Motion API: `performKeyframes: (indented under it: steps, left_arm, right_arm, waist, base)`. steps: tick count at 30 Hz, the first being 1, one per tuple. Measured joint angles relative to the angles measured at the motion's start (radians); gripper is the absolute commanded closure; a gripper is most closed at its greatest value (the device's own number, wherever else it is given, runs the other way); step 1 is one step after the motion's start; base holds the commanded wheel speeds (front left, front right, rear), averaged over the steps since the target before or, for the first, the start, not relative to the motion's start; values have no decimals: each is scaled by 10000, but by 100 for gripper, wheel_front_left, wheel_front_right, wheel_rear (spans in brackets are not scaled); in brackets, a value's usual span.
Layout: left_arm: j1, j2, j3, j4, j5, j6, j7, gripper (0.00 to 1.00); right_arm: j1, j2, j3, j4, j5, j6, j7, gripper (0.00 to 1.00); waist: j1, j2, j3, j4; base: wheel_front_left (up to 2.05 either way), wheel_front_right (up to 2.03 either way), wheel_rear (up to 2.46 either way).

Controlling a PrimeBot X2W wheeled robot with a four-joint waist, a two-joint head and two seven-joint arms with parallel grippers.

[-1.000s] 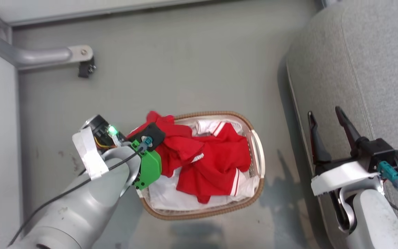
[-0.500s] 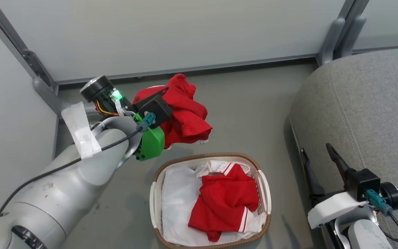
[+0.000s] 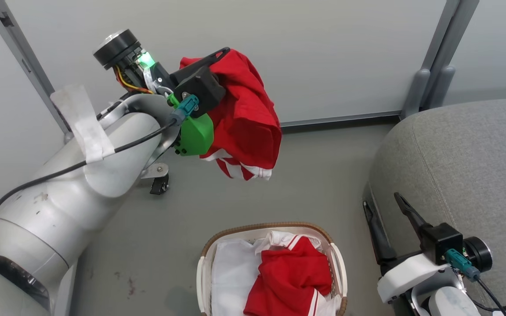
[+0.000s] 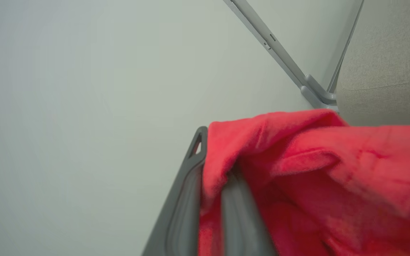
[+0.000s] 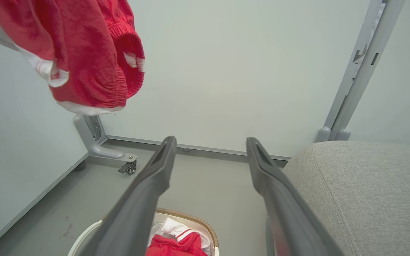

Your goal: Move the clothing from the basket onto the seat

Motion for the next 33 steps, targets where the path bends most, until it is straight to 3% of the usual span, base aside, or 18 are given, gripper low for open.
performKeyframes:
  steps: [8, 23, 33]
  left_arm:
    - [-426, 25, 12, -610, 31, 33, 0, 100]
    - [-427, -224, -458, -1501, 17, 44, -13, 100]
    - [-188, -259, -731, -1674, -153, 35, -15, 100]
  right_arm:
    - [-575, 6, 704, 161, -299, 0, -2, 0]
    - [-3190, 2, 2395, 2040, -949, 2, -13, 0]
    - [-4086, -119, 3045, 2489, -915, 2, -13, 0]
  waist:
    - [0, 0, -57, 64]
    - [0, 0, -32, 347]
    - [0, 0, -128, 444]
  base:
    - [0, 0, 0]
    - [0, 0, 0]
    - [0, 0, 0]
